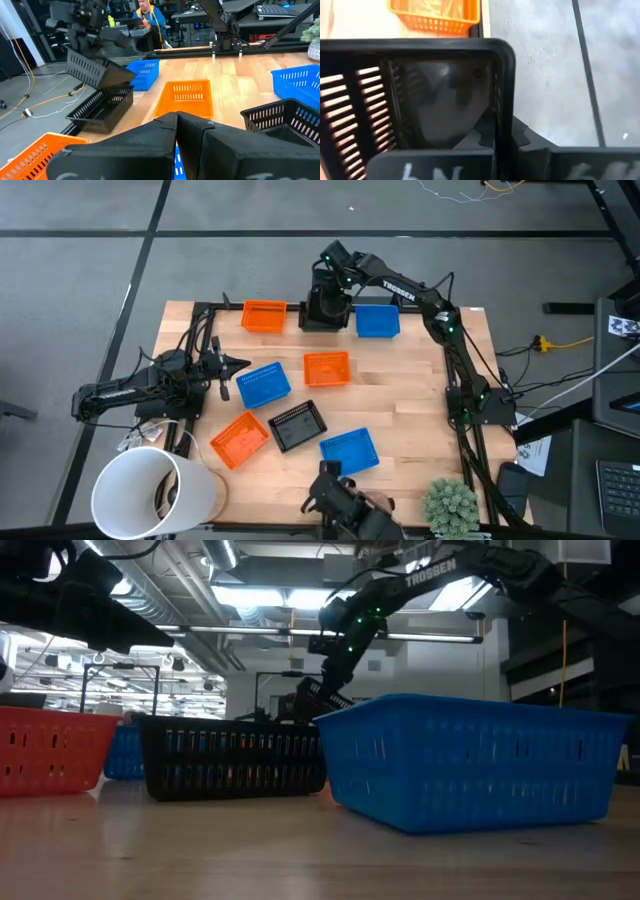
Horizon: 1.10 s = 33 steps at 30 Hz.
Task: Stack baskets by color
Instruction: Stack the right black basket on top of the other black basket
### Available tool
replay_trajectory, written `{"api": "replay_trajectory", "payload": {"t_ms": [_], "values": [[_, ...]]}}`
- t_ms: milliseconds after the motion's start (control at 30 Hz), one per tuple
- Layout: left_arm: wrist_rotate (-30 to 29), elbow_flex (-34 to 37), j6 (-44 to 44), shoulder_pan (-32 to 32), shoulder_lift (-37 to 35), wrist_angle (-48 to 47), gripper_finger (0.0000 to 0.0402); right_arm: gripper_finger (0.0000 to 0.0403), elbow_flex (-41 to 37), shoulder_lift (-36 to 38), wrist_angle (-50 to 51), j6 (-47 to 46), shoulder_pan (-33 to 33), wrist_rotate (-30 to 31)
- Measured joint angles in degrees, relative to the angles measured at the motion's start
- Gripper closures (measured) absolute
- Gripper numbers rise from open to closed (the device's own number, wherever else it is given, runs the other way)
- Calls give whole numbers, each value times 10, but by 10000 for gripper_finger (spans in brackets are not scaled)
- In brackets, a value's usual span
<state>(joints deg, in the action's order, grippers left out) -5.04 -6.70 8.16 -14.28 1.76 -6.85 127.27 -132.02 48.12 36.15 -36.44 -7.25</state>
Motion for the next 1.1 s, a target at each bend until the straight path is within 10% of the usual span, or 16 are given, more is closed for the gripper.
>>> {"api": "replay_trajectory", "payload": {"t_ms": [1100], "values": [[0,0,-5,0,0,0,401,376,-2,2,15,32,2,-49]]}}
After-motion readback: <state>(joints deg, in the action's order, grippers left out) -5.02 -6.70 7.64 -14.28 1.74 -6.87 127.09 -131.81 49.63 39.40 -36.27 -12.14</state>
